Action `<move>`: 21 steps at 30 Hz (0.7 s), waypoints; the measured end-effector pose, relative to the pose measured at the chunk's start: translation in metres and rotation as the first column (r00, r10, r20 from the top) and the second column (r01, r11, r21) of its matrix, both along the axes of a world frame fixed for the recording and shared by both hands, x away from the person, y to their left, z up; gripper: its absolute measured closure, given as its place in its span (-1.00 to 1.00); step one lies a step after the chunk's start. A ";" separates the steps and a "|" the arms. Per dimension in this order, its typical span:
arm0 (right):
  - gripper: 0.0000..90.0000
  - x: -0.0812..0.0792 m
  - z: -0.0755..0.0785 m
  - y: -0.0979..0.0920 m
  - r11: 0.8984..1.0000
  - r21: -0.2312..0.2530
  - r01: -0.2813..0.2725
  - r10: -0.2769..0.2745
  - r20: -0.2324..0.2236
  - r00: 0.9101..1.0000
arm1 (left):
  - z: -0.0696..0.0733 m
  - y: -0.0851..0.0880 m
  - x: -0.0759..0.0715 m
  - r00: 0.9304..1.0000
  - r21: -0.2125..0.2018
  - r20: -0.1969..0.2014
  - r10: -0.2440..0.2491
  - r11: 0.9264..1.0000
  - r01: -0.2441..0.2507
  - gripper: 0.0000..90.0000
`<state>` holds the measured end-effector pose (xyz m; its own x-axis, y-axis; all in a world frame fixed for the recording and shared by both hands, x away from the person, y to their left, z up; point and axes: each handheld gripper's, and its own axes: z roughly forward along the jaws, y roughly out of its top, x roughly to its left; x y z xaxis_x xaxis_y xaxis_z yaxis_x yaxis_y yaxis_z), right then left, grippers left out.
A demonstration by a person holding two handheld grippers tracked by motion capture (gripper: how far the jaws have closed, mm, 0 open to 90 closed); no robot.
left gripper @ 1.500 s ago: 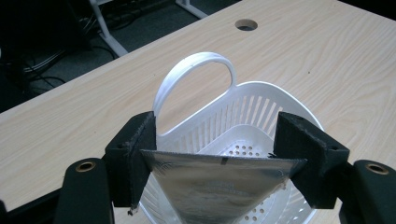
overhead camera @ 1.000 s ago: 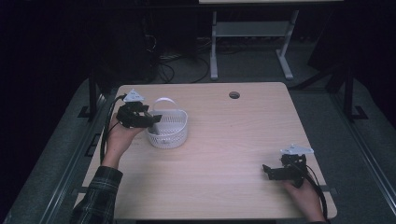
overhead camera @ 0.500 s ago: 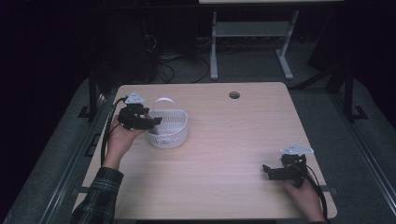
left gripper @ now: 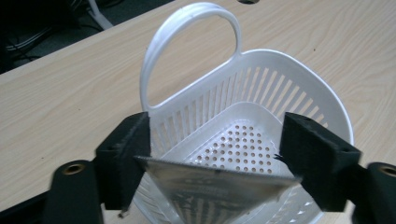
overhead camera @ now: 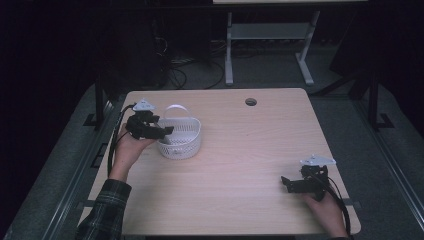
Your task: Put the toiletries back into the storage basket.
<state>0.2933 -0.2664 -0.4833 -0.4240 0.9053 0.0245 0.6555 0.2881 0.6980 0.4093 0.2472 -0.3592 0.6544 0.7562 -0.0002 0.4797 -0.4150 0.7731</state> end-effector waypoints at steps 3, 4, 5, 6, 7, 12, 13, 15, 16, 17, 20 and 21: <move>-1.00 0.000 0.000 0.000 1.000 0.000 0.001 -0.001 0.000 1.000 | 0.001 0.000 0.000 1.000 0.002 -0.005 0.001 1.000 -0.001 -0.64; -1.00 0.000 0.000 0.000 1.000 0.000 0.001 -0.001 0.000 1.000 | 0.001 0.000 0.000 1.000 0.007 -0.006 0.001 1.000 -0.001 -0.66; -1.00 0.000 0.000 0.000 1.000 0.001 0.001 -0.001 -0.001 1.000 | 0.001 0.000 -0.001 1.000 0.013 -0.004 0.000 1.000 0.000 -0.69; -1.00 0.000 0.000 0.000 1.000 0.000 0.001 -0.001 -0.001 1.000 | 0.001 0.001 -0.002 1.000 0.010 -0.007 -0.001 1.000 0.001 -0.70; -1.00 0.000 0.000 0.000 1.000 0.000 0.001 -0.001 -0.001 1.000 | 0.002 0.002 -0.002 1.000 0.013 -0.005 -0.003 1.000 0.003 -0.70; -1.00 0.000 0.000 0.000 1.000 0.001 0.001 -0.001 -0.001 1.000 | 0.009 0.007 -0.009 1.000 -0.004 0.015 0.006 1.000 -0.005 -0.70; -1.00 0.000 0.000 0.000 1.000 0.001 0.001 -0.001 -0.001 1.000 | 0.011 0.009 -0.010 1.000 0.005 0.011 0.006 1.000 -0.006 -0.70; -1.00 0.000 0.000 0.000 1.000 0.001 0.002 -0.002 -0.002 1.000 | 0.013 0.010 -0.013 1.000 0.008 0.014 0.004 1.000 -0.004 -0.70; -1.00 0.000 0.000 0.000 1.000 0.001 0.002 -0.002 -0.002 1.000 | 0.014 0.011 -0.015 1.000 0.013 0.013 0.003 1.000 -0.003 -0.70; -1.00 0.000 0.000 0.000 1.000 0.001 0.002 -0.002 -0.002 1.000 | 0.014 0.012 -0.017 1.000 0.011 0.025 0.001 1.000 -0.002 -0.70; -1.00 0.000 0.000 0.000 1.000 0.000 0.001 -0.001 0.000 1.000 | 0.015 0.014 -0.022 1.000 0.013 0.028 0.002 1.000 -0.002 -0.70; -1.00 0.000 0.000 0.000 1.000 0.000 0.000 0.000 0.001 1.000 | 0.015 0.016 -0.025 0.999 0.011 0.035 0.004 1.000 -0.004 -0.70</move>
